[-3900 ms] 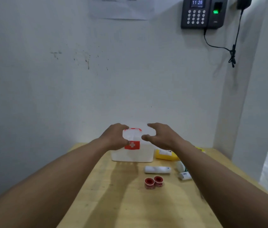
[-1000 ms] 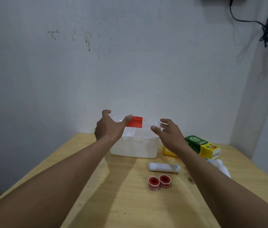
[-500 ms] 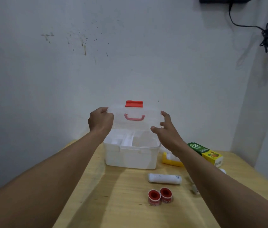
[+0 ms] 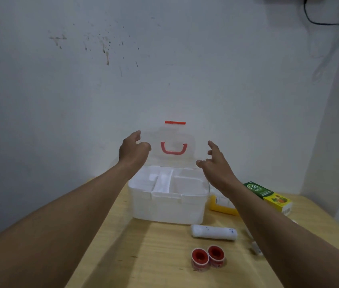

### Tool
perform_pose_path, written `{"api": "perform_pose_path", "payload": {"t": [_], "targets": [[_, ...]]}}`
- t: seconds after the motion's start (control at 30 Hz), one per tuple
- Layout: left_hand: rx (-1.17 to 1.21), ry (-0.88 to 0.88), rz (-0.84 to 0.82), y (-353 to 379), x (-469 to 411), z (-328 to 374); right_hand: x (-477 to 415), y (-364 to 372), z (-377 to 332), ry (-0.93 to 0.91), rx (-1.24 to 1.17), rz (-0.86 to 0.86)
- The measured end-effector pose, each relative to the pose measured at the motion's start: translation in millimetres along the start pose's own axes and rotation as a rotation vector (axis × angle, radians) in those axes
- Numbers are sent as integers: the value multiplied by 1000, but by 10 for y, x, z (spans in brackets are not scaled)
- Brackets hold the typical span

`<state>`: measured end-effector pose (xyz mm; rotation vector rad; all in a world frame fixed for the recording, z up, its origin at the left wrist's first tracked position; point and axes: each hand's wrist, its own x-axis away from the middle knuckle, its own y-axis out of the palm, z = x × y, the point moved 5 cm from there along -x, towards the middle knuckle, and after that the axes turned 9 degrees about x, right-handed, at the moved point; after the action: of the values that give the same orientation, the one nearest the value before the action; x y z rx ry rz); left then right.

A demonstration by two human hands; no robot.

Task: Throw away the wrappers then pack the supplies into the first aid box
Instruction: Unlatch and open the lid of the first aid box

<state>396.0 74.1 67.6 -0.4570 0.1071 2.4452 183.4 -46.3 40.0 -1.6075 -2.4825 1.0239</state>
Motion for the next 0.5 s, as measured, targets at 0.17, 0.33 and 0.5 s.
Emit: {"api": "perform_pose_path", "payload": {"t": [0.17, 0.33, 0.5], "targets": [[-25, -41, -76, 59, -44, -65, 2, 89, 20, -18, 74, -67], [-102, -67, -117, 71, -34, -93, 32, 123, 45, -39, 178, -124], [-178, -84, -188, 39, 26, -88, 97, 90, 62, -43, 255, -142]]}}
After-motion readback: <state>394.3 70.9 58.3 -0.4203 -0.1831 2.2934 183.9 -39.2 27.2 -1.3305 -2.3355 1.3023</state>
